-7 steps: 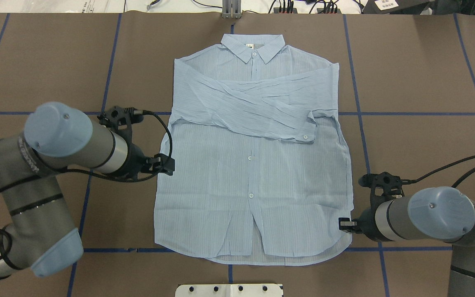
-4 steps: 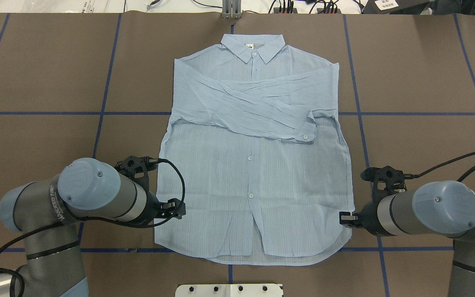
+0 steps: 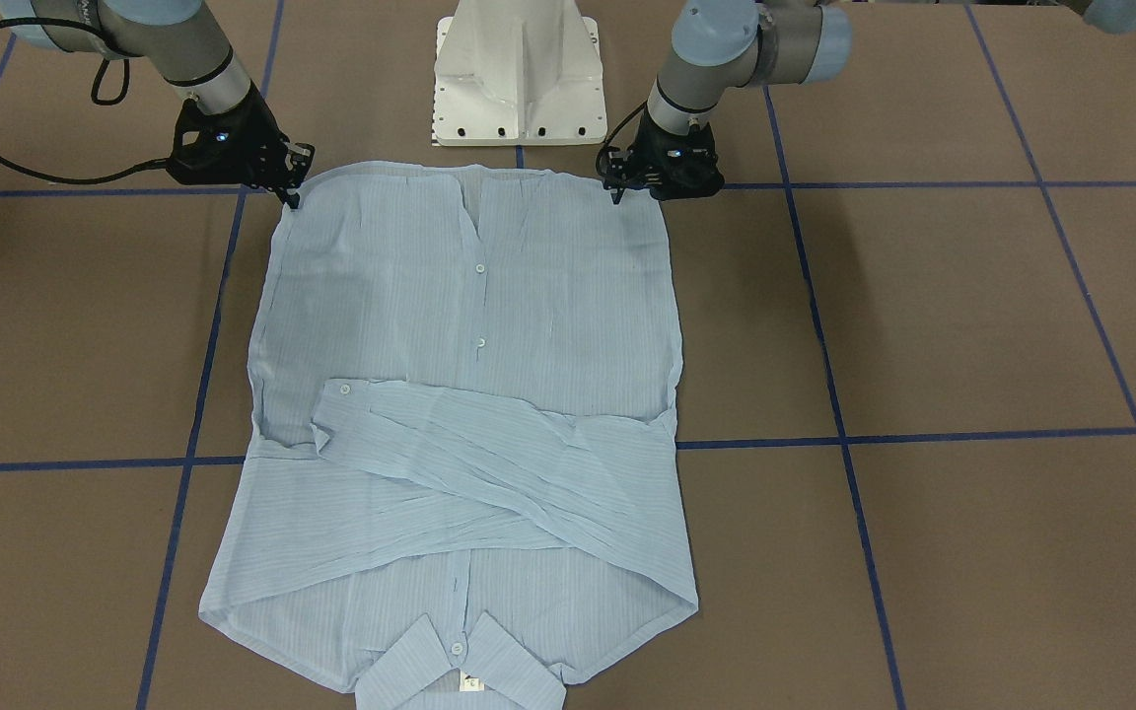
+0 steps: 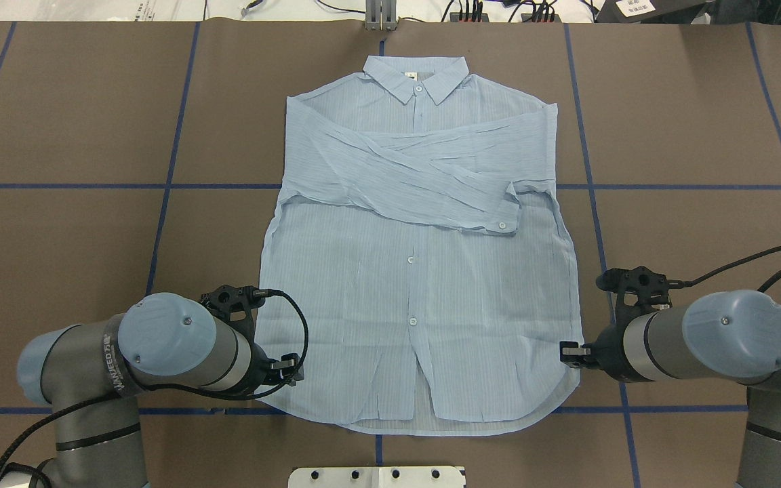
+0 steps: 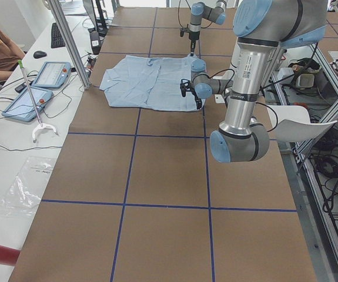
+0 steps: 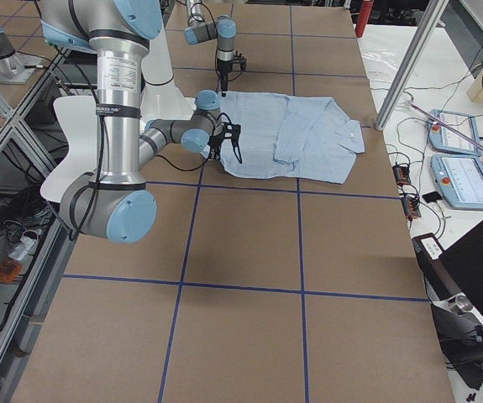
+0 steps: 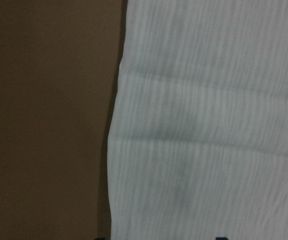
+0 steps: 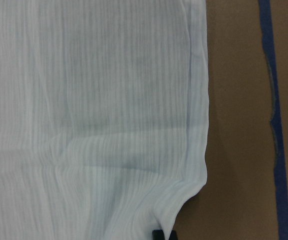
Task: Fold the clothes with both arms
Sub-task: 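Grasp both hem corners with the left and right grippers, then lift the hem with both grippers and fold it toward the collar, then carry the folded hem up to the collar with both grippers and release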
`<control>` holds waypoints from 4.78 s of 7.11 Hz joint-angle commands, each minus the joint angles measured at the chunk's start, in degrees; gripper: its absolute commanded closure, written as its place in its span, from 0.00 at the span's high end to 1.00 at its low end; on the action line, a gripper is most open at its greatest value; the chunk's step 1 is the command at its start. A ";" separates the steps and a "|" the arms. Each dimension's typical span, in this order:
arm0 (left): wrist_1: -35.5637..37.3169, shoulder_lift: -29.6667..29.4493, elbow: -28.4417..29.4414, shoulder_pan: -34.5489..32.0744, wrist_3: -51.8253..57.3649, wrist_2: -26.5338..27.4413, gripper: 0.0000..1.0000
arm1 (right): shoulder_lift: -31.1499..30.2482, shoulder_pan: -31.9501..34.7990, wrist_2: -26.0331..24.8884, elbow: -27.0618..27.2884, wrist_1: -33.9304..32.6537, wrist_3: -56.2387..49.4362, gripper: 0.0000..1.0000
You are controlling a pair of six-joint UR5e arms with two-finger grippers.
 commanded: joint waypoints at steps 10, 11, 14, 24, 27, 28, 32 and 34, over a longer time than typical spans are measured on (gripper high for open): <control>2.68 2.05 -5.00 -0.77 0.43 1.05 0.00 | -0.16 5.33 4.92 0.09 0.05 -0.18 0.00; 5.14 1.97 -6.85 -0.68 0.52 0.96 0.00 | -0.16 6.21 5.98 0.70 0.05 -0.27 0.00; 5.51 1.88 -6.87 -0.94 1.13 0.87 0.00 | -0.25 9.73 9.32 0.71 0.14 -0.80 0.00; 4.72 -3.66 -5.82 -20.16 9.81 -5.18 0.00 | 9.76 25.98 18.74 -5.96 0.05 -1.59 0.00; -0.79 -11.98 6.70 -25.37 10.63 -7.55 0.00 | 17.14 30.30 18.65 -11.93 -0.56 -1.41 0.00; -1.60 -14.62 10.75 -26.33 10.71 -7.65 0.00 | 18.20 30.74 18.30 -13.34 -0.48 -1.50 0.00; -8.26 -24.73 28.24 -33.62 15.18 -7.74 0.00 | 31.02 33.99 18.30 -30.18 -0.04 -4.12 0.00; -16.26 -26.68 37.21 -33.99 15.20 -7.74 0.00 | 34.45 36.71 18.47 -36.70 -0.12 -8.09 0.00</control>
